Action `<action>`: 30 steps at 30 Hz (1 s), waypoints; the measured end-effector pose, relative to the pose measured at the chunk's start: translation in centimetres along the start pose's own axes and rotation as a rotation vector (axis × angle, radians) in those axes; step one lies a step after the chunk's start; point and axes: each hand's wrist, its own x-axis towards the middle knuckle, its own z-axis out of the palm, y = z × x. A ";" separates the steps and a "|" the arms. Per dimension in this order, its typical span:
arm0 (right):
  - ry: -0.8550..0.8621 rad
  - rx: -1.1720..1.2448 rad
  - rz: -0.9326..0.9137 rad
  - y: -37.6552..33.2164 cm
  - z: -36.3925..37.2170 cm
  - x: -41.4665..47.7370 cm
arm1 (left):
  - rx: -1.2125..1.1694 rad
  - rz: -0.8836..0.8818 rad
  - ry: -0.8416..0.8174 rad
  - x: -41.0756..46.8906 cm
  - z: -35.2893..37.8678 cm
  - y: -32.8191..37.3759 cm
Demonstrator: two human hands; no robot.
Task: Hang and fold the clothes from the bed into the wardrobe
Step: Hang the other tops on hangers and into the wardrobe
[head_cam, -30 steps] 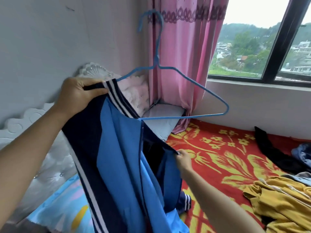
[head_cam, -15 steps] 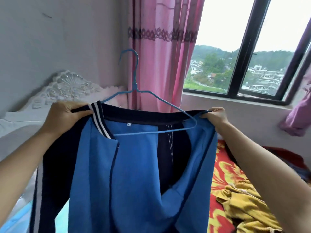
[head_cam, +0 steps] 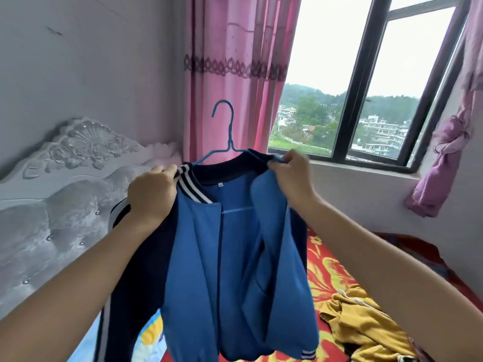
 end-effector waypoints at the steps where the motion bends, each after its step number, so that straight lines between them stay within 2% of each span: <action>1: -0.101 -0.078 -0.029 0.2 0.3 -1.6 | -0.055 -0.035 0.032 0.3 -0.2 0.2; 4: -0.504 -0.403 -0.051 2.1 -0.5 -4.4 | -0.198 -0.028 0.236 0.6 -0.9 -0.1; 5: -0.531 -0.427 -0.057 2.5 -1.2 -4.4 | -0.212 0.001 0.281 0.6 -1.2 -0.2; 6: -0.449 -0.404 -0.082 2.8 -2.1 -3.9 | -0.222 0.033 0.310 0.7 -1.4 -0.4; 8: -0.083 -0.387 -0.198 2.9 -4.2 -1.5 | -0.251 0.087 0.352 0.7 -1.7 -0.8; 9: 0.044 -0.419 -0.261 2.7 -5.3 -0.1 | -0.267 0.107 0.376 0.8 -1.9 -0.9; 10: 0.071 -0.463 -0.302 2.3 -6.3 1.2 | -0.283 0.118 0.395 0.8 -2.0 -0.9; 11: -0.002 -0.540 -0.300 2.0 -7.1 2.3 | -0.291 0.125 0.405 0.9 -2.1 -0.8; 13: -0.252 -0.589 -0.182 1.9 -8.2 4.3 | -0.298 0.135 0.415 1.0 -2.4 -0.7; 15: -0.485 -0.471 -0.040 2.0 -8.8 4.8 | -0.307 0.128 0.404 1.3 -2.5 -0.8; 17: -0.528 -0.330 0.005 2.6 -9.2 5.5 | -0.295 0.146 0.393 1.4 -2.5 -1.2; 21: -0.426 -0.169 -0.003 3.9 -9.2 6.3 | -0.235 0.239 0.372 1.7 -2.0 -2.4; 26: -0.297 -0.203 -0.157 3.9 -7.5 5.8 | -0.314 0.121 0.324 2.6 -2.4 -2.5; 28: -0.160 -0.278 -0.269 3.8 -6.5 5.3 | -0.385 0.040 0.319 2.9 -2.7 -2.1; 30: 0.064 -0.576 -0.502 4.3 -5.3 4.3 | -0.418 -0.017 0.336 3.1 -2.8 -1.9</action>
